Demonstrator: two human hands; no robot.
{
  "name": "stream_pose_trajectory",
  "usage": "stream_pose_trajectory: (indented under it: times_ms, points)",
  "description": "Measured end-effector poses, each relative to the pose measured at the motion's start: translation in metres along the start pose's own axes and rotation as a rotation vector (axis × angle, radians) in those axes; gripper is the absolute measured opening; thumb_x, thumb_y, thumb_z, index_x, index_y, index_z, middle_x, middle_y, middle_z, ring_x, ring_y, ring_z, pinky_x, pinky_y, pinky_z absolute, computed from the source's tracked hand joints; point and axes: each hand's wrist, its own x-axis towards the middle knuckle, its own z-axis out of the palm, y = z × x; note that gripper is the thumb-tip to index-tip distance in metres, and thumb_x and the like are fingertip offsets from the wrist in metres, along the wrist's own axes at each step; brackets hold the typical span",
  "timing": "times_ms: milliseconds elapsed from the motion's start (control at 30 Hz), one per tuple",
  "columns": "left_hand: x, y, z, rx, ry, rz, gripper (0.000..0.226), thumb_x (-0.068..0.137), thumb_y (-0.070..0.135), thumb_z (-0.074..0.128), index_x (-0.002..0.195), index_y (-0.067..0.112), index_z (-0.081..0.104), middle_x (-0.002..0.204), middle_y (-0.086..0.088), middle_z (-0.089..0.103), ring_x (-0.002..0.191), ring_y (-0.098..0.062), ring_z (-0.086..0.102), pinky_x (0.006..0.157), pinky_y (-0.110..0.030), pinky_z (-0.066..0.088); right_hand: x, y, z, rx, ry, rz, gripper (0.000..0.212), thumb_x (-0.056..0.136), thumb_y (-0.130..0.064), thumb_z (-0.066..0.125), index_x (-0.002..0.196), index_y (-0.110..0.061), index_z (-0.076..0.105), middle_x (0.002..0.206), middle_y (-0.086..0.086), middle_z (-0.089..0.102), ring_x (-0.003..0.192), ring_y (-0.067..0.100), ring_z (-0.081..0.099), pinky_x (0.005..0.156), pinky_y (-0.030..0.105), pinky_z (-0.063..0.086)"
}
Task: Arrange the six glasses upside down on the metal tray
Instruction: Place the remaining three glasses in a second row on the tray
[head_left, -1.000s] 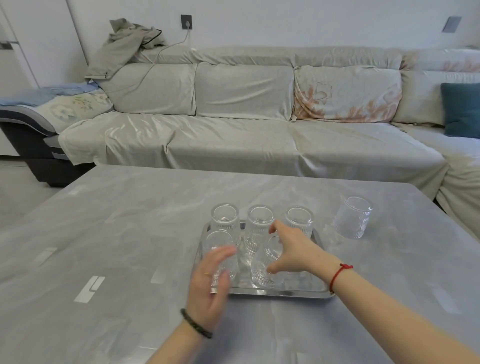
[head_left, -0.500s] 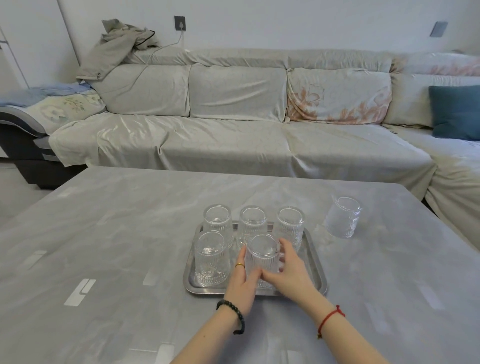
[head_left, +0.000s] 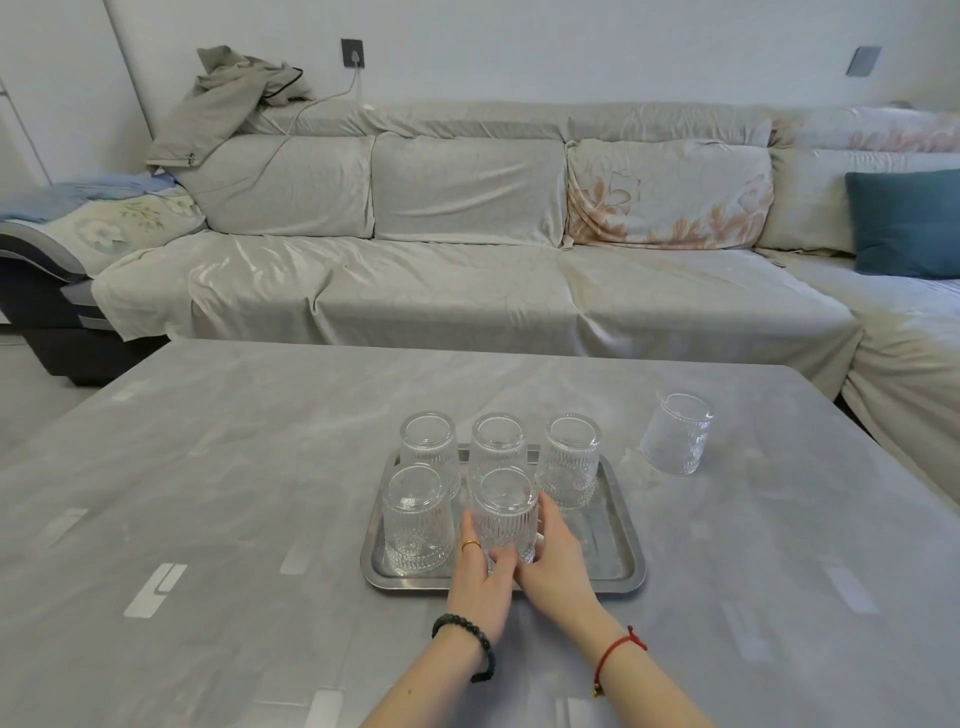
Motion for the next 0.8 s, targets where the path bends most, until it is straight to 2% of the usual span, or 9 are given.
stream_pose_trajectory:
  times_ms: [167,267,300,367,433,533,633,700,800]
  points:
    - [-0.002,0.001,-0.002,-0.011,-0.002,0.018,0.068,0.091,0.018,0.044,0.142,0.014,0.000,0.153,-0.002,0.014,0.139,-0.013,0.014,0.113,-0.027,0.013,0.004,0.000,-0.004,-0.012,-0.066,-0.008,0.082,0.074,-0.009,0.070,0.141,-0.015,0.025,0.144,0.006,0.042,0.130,0.024,0.043,0.109,0.044,0.038]
    - [-0.006,-0.001,-0.006,-0.015,-0.028,0.063,0.068,0.091,0.018,0.046,0.142,0.015,0.001,0.153,0.000,0.012,0.140,-0.012,0.013,0.117,-0.033,0.012,0.011,0.001,-0.030,-0.009,-0.181,0.058,0.083,0.069,-0.008,0.075,0.139,-0.016,0.029,0.128,0.002,0.048,0.108,0.018,0.056,0.096,0.031,0.047]
    - [-0.008,-0.003,-0.007,-0.014,-0.028,0.084,0.068,0.091,0.017,0.047,0.142,0.014,0.003,0.153,0.000,0.013,0.140,-0.012,0.013,0.118,-0.035,0.012,0.015,0.001,-0.044,-0.007,-0.156,0.067,0.078,0.070,-0.004,0.074,0.136,-0.014,0.035,0.120,0.002,0.050,0.098,0.016,0.057,0.086,0.024,0.050]
    - [-0.014,-0.007,-0.008,-0.020,0.028,0.125,0.060,0.089,0.014,0.049,0.140,0.018,0.017,0.149,0.001,0.024,0.137,-0.013,0.022,0.116,-0.036,0.021,0.025,0.001,-0.079,-0.003,0.048,0.039,0.056,0.073,0.001,0.069,0.125,-0.006,0.050,0.104,0.008,0.058,0.075,0.014,0.058,0.065,0.011,0.051]
    - [-0.025,-0.010,-0.007,-0.018,0.122,0.230,0.047,0.087,0.007,0.051,0.124,0.032,0.038,0.134,0.007,0.042,0.124,-0.008,0.039,0.105,-0.029,0.034,0.036,0.004,-0.115,0.020,0.292,0.041,0.042,0.076,-0.001,0.067,0.116,-0.005,0.055,0.095,0.012,0.061,0.064,0.010,0.057,0.053,0.011,0.047]
    - [-0.036,-0.007,0.006,0.022,0.093,0.410,0.040,0.085,0.006,0.051,0.106,0.040,0.050,0.113,0.016,0.057,0.108,0.002,0.050,0.092,-0.012,0.039,0.052,0.015,-0.155,-0.033,0.413,0.089,0.049,0.076,-0.010,0.069,0.120,-0.011,0.048,0.111,0.015,0.057,0.078,0.019,0.057,0.069,0.026,0.046]
    - [-0.025,0.010,0.032,0.047,-0.100,0.456,0.034,0.083,0.023,0.048,0.111,0.042,0.047,0.114,0.021,0.057,0.108,0.008,0.049,0.087,0.000,0.034,0.066,0.026,-0.176,-0.096,0.427,0.128,0.063,0.074,-0.014,0.073,0.128,-0.009,0.040,0.122,0.017,0.051,0.091,0.026,0.053,0.082,0.036,0.046]
    - [-0.002,0.027,0.056,0.037,-0.212,0.428,0.035,0.087,0.024,0.047,0.117,0.040,0.042,0.122,0.017,0.052,0.111,0.010,0.046,0.091,-0.002,0.033,0.076,0.030,-0.185,-0.105,0.447,0.152,0.069,0.073,-0.016,0.074,0.130,-0.010,0.037,0.126,0.018,0.049,0.100,0.031,0.054,0.091,0.042,0.046]
    - [0.048,0.054,0.097,-0.004,-0.323,0.331,0.042,0.092,0.019,0.044,0.132,0.025,0.032,0.138,0.001,0.043,0.124,-0.004,0.038,0.107,-0.020,0.028,0.091,0.037,-0.194,-0.117,0.426,0.173,0.080,0.071,-0.016,0.076,0.135,-0.009,0.030,0.133,0.020,0.045,0.117,0.036,0.049,0.102,0.047,0.041]
